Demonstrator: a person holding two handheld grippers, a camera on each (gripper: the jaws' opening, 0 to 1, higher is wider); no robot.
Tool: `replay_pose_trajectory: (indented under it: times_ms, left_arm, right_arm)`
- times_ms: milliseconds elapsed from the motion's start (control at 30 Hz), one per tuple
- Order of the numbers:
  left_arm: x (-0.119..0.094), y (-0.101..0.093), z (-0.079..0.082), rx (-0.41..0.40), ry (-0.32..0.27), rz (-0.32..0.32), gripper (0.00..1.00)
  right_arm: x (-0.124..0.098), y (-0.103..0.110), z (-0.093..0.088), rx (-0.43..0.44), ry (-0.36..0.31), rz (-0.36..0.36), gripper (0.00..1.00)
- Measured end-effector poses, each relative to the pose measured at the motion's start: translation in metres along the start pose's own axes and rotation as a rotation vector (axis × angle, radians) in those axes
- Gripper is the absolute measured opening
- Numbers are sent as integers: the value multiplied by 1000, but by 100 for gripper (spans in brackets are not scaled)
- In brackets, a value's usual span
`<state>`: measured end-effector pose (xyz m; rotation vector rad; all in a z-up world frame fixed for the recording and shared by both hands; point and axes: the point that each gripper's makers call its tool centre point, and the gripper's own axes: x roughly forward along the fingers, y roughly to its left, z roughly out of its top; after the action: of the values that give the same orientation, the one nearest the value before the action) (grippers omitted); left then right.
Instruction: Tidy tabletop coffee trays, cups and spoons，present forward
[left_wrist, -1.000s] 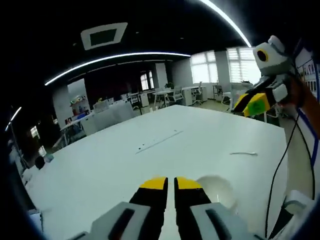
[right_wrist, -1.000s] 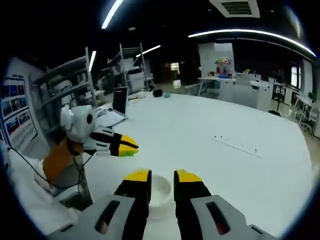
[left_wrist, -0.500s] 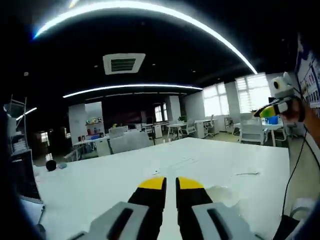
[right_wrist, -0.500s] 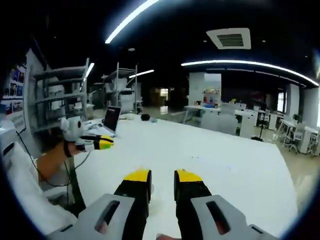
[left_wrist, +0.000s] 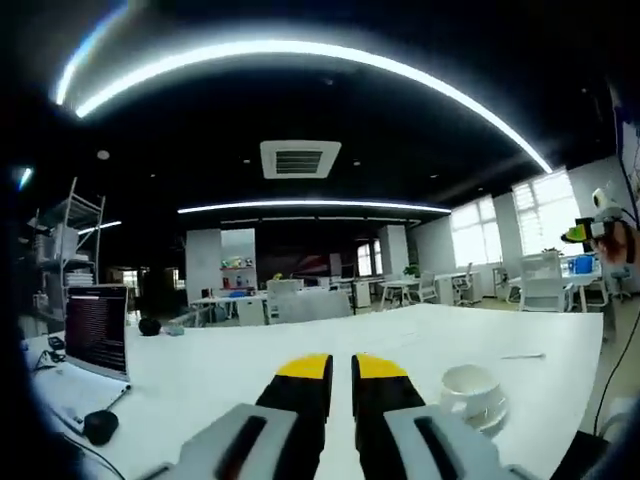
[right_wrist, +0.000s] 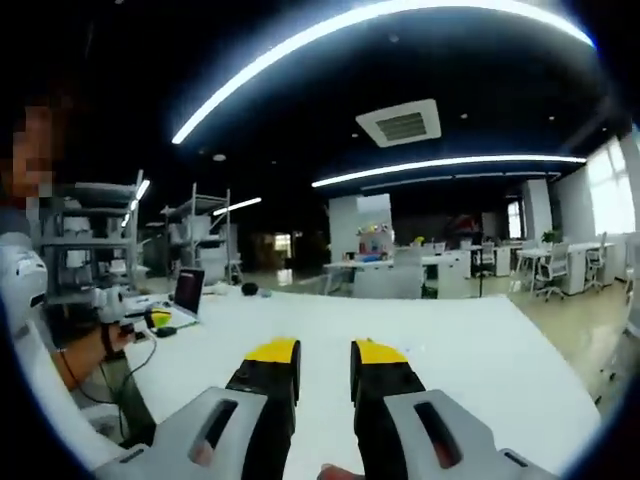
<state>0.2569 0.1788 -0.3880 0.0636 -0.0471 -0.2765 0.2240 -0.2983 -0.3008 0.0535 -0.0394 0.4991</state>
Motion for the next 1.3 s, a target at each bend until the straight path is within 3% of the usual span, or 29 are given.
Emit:
replay_pose_trajectory:
  times_ms: [100, 367, 467, 600, 700, 833, 900, 1300]
  left_arm:
    - [-6, 4, -14, -31, 25, 5, 10]
    - [-17, 19, -27, -61, -43, 97, 10]
    - [-20, 25, -34, -55, -62, 141, 10]
    - [-24, 30, -47, -69, -70, 155, 18]
    - [-25, 32, -57, -70, -67, 165, 19]
    - [-27, 35, -65, -62, -53, 164, 20]
    - [-28, 31, -70, -76, -26, 131, 21]
    - [-29, 27, -68, -80, -20, 133, 21]
  right_arm:
    - [-8, -8, -18, 16, 12, -29, 21]
    - [-17, -25, -48, 15, -31, -80, 25]
    - [-19, -37, -56, 14, -53, -130, 25]
    - [-23, -59, -81, -4, -13, -231, 28]
    - [-25, -72, -95, 22, -17, -299, 31]
    - [-26, -76, -110, 23, -5, -304, 31]
    - [-28, -79, -115, 25, 12, -316, 31]
    - [-26, -80, -136, 30, 93, -305, 31]
